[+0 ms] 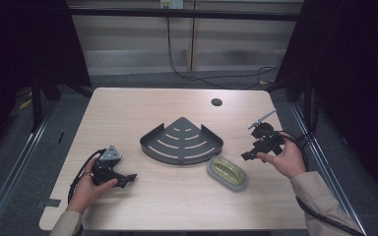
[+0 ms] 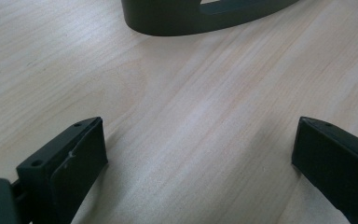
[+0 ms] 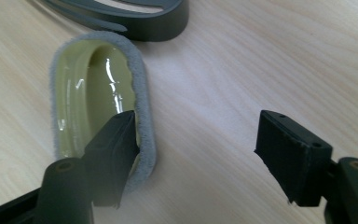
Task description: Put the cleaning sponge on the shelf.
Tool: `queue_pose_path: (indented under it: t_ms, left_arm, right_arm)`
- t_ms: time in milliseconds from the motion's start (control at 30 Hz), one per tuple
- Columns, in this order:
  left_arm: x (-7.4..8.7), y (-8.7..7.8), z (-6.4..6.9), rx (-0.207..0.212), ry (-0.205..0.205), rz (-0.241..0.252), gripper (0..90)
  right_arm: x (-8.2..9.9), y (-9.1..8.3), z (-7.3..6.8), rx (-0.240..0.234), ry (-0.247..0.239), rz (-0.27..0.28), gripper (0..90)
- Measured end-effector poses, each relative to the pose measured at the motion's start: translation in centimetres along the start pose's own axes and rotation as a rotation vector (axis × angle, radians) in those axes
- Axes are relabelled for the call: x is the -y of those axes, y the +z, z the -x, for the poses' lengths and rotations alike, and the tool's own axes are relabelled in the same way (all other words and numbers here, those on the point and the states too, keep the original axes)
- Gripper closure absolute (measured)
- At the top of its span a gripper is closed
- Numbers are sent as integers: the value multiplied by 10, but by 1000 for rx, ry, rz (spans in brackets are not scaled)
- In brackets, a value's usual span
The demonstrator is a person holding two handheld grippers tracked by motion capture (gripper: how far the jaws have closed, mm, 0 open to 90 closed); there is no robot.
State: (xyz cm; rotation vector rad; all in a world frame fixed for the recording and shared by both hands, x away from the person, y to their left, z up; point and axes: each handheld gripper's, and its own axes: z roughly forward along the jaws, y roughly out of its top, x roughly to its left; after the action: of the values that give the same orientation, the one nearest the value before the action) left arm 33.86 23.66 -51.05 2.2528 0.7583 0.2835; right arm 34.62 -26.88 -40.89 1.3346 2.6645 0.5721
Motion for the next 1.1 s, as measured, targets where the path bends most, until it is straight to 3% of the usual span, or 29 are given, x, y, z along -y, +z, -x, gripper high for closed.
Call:
queue_pose_path:
  t_ms: [433,1100]
  left_arm:
    - [0,0,0,0,0,0,24]
    - [0,0,0,1,0,0,24]
  right_arm:
    - [-13,-4,-15,-30,-48,-87,352]
    - [-27,6,-40,-78,-121,-149,437]
